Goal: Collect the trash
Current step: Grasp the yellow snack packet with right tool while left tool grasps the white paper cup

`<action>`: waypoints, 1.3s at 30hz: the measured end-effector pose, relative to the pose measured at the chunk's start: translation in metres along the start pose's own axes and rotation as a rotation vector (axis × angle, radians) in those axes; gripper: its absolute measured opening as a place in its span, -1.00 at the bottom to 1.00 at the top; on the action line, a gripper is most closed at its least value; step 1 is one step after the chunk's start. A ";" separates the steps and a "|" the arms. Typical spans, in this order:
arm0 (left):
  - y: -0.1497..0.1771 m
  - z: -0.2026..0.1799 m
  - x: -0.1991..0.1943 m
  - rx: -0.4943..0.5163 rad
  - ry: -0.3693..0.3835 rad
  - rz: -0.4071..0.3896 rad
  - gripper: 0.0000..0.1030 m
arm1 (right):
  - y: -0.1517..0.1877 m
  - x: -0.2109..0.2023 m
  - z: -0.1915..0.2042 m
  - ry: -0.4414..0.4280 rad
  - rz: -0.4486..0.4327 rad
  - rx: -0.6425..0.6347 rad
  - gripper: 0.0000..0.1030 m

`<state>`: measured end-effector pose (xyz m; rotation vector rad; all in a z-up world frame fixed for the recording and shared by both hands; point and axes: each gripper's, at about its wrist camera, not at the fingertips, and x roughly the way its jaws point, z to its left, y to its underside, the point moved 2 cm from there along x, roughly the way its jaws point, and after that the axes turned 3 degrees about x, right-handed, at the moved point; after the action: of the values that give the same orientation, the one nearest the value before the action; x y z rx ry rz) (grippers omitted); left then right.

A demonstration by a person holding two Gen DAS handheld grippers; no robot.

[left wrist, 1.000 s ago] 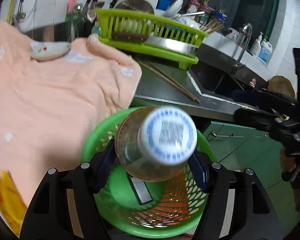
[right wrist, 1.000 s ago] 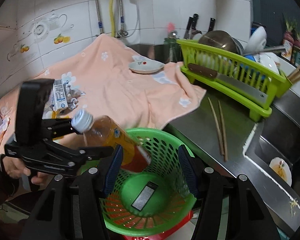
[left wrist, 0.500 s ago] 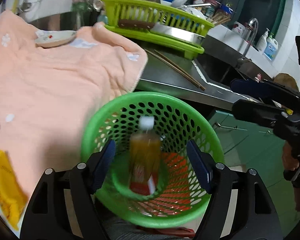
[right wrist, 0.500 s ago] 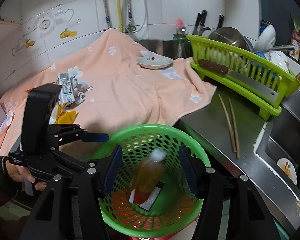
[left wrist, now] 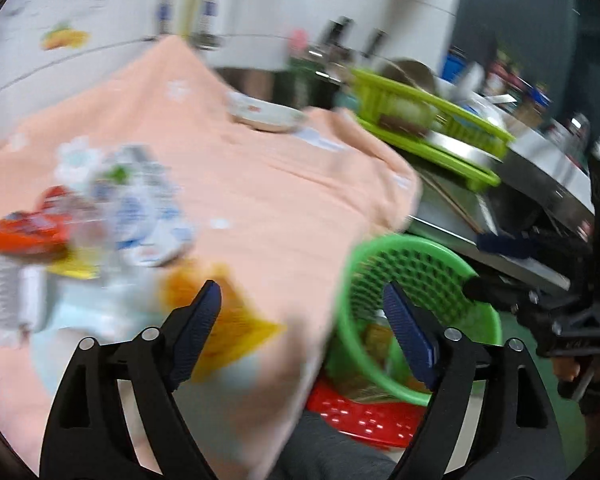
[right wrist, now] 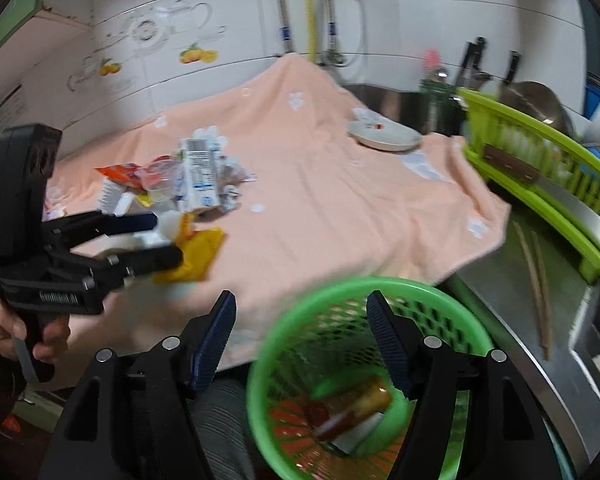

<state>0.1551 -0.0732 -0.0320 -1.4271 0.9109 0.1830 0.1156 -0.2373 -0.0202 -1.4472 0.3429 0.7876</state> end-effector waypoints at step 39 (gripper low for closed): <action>0.065 0.166 -0.013 -0.669 -0.121 0.093 0.85 | -0.028 0.182 0.114 -0.158 0.260 -0.004 0.26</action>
<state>0.1782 0.0930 -0.0932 -1.9591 0.8518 0.6861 0.2352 -0.0763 -0.1026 -1.3494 0.4132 1.1059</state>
